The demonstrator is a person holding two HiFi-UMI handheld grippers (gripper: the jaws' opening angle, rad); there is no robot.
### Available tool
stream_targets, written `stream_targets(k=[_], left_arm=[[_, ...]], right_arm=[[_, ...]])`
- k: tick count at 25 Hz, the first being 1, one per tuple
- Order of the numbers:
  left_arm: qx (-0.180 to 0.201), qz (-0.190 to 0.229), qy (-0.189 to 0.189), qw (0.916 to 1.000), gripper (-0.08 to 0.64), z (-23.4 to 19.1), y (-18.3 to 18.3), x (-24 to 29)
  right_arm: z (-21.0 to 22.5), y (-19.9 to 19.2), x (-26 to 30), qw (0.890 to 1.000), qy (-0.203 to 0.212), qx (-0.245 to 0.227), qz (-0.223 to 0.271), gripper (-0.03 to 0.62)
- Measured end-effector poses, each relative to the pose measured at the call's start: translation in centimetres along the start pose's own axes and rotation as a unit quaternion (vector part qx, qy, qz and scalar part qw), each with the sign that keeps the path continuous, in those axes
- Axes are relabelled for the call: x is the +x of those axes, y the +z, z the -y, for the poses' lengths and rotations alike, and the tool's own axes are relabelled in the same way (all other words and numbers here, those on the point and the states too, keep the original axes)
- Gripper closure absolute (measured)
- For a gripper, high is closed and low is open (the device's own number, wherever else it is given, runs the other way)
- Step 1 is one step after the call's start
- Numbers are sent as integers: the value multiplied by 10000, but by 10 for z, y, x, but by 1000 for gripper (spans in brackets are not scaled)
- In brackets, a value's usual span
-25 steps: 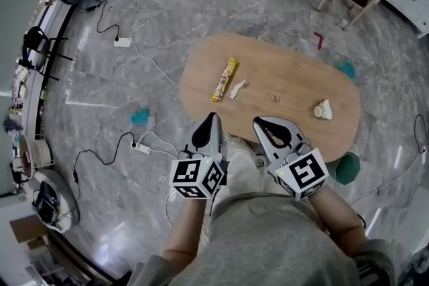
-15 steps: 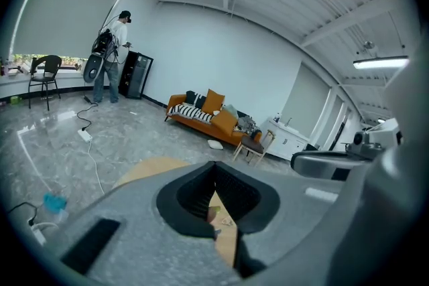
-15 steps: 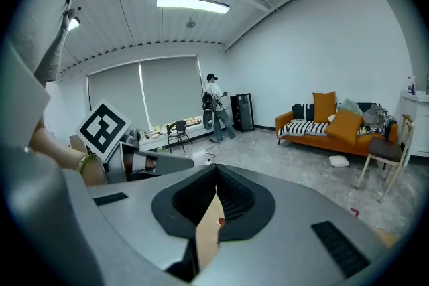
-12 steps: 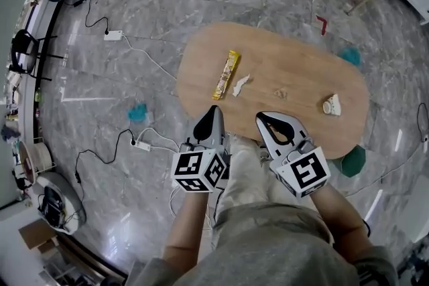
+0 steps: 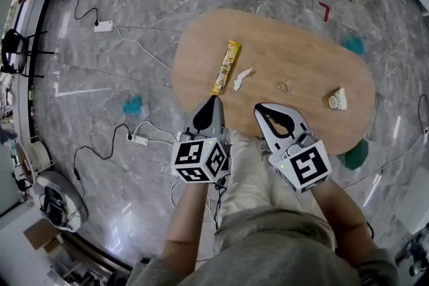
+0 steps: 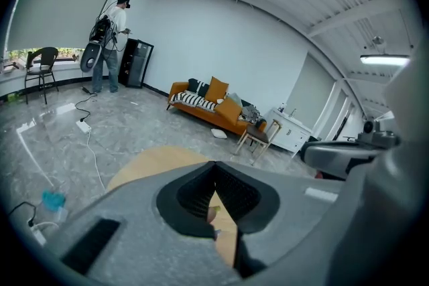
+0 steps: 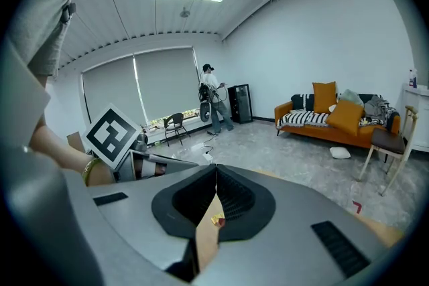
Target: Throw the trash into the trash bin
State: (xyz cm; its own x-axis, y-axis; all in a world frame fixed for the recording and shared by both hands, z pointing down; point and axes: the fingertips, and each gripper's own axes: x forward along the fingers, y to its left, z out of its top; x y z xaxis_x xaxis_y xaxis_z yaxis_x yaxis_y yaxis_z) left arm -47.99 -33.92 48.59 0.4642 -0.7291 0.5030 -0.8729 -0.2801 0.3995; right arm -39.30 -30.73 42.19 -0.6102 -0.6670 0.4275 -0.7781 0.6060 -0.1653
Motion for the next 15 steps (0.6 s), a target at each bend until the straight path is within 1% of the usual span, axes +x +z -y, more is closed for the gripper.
stream_targets(k=[6,12,15], left_arm=[[-4,-137,64,9999,551,-15,-13,23],[54,-318,-11,9995,551,-26,-29,44],[88,-408,40,9991,551,-34,-37,55]], right_arm=[[13,-11,19,9997,-121,76,-221,583],[11,-27,33,9994,25,200,-290,583],[13,-35,41,9990,34,261,-349,583]])
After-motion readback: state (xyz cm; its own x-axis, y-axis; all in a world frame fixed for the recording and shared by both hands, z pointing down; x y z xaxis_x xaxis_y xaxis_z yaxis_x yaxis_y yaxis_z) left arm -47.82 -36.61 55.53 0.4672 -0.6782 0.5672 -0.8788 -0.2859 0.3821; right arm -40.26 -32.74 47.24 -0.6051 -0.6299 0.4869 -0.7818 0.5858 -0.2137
